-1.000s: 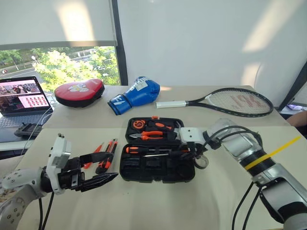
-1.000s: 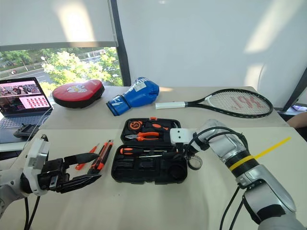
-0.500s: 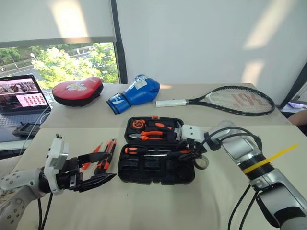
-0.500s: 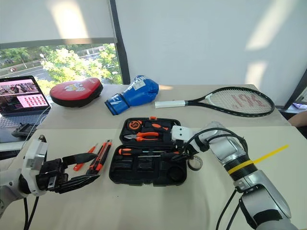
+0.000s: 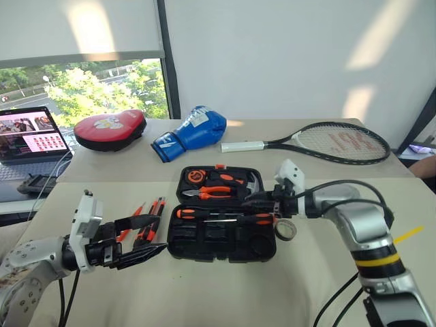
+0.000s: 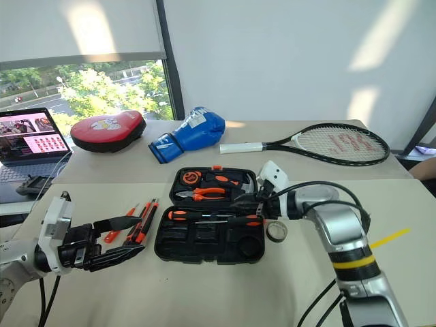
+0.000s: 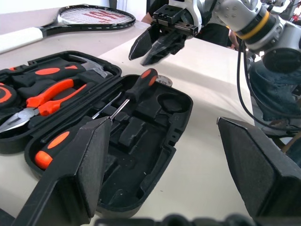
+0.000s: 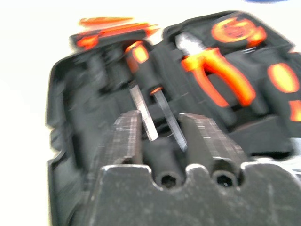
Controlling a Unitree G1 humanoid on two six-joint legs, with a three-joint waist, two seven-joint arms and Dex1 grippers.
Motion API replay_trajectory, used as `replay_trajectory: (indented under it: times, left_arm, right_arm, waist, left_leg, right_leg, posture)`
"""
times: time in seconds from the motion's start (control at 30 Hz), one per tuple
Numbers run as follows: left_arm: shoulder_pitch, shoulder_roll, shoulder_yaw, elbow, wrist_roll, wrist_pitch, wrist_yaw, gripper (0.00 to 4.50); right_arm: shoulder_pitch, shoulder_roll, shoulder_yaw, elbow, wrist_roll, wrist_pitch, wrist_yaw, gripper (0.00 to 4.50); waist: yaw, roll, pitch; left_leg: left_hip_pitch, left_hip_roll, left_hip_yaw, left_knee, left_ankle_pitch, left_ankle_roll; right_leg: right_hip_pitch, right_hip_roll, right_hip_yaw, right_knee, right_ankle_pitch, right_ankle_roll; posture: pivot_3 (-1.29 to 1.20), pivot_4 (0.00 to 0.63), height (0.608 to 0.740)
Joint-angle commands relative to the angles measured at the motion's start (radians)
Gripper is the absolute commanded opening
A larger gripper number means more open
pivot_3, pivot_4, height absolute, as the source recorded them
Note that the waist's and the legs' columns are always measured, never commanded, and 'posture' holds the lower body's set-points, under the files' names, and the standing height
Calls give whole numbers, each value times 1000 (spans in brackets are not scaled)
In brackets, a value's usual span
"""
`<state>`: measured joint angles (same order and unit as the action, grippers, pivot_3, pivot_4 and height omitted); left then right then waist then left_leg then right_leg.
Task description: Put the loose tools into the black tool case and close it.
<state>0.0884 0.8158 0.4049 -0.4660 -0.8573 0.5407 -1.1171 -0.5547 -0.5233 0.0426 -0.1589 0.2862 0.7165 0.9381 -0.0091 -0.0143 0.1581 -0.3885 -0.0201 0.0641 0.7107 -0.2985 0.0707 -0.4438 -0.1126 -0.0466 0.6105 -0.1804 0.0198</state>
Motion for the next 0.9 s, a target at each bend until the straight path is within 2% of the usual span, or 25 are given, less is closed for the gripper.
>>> replay_trajectory:
  times: [0.03, 0.2, 0.4, 0.63, 0.8, 0.9]
  left_arm:
    - [4, -7, 13, -14, 2, -29, 2, 3805]
    - [1, -10, 8, -4, 6, -35, 0, 3805]
    - [-20, -15, -18, 2, 8, -36, 3, 3805]
    - [-30, -23, -32, 0, 10, -34, 13, 3805]
    - [-35, -32, -44, 1, 15, -35, 22, 3805]
    - [-39, -36, -48, 2, 16, -34, 24, 3805]
  right_arm:
    - [63, 37, -53, -137, -20, 34, -174, 7]
    - [177, 76, 34, -256, -35, 100, -277, 7]
    - [202, 107, 189, -133, -155, 7, -363, 7]
    - [174, 185, 185, -89, -130, -17, -375, 7]
    - [182, 187, 145, -171, -65, 6, -345, 7]
    - [162, 202, 77, -243, 0, 43, -359, 7]
  waist:
    - [2, 0, 0]
    - [1, 0, 0]
    - [-5, -1, 0]
    - [-5, -2, -1]
    - [-5, -1, -1]
    - [-4, -1, 0]
  left_leg:
    - [0, 0, 0, 0, 0, 0]
    - [-1, -1, 0, 0, 0, 0]
    - [6, 0, 1, 0, 1, -1]
    - [9, 2, 1, 0, 1, -1]
    - [8, 2, 1, 0, 1, -2]
    - [6, 2, 1, 0, 1, -2]
  right_leg:
    - [0, 0, 0, 0, 0, 0]
    - [0, 4, -2, 0, 0, 0]
    - [5, 8, -1, 0, 0, 0]
    - [7, 12, 2, 1, -1, -1]
    - [6, 13, 2, 1, -1, -2]
    - [4, 13, 2, 1, -1, -2]
  posture:
    - [0, 150, 740]
    - [0, 150, 740]
    - [0, 150, 740]
    - [0, 150, 740]
    - [0, 150, 740]
    - [0, 150, 740]
